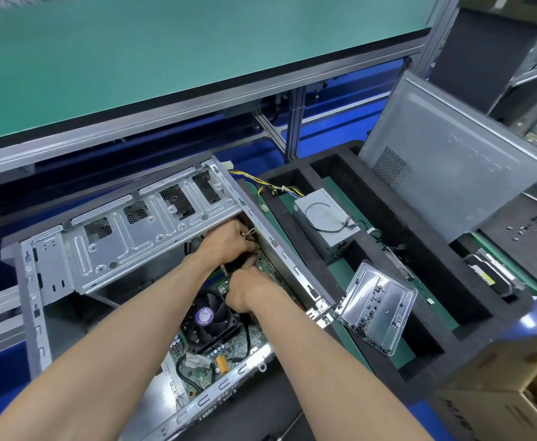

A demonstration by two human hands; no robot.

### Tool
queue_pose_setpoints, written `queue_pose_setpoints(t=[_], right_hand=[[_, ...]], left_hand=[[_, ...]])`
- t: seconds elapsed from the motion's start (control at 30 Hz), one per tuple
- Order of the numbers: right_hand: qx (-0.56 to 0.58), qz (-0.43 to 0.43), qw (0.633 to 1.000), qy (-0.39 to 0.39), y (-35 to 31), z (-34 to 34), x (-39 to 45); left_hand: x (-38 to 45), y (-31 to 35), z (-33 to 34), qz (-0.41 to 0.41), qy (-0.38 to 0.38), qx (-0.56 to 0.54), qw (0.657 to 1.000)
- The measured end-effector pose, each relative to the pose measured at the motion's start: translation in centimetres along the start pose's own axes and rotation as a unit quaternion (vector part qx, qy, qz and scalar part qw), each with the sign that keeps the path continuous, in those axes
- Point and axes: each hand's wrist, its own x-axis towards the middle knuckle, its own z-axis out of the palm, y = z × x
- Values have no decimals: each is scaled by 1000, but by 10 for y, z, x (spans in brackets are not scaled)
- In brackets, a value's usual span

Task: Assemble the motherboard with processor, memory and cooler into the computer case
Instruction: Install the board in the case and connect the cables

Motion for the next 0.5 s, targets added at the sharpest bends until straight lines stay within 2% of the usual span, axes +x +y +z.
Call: queue_pose_setpoints(t=[0.5], right_hand=[[4, 1, 1000, -1, 1, 0, 1]], left_hand=[[0, 0, 2, 10, 1, 16, 1000]])
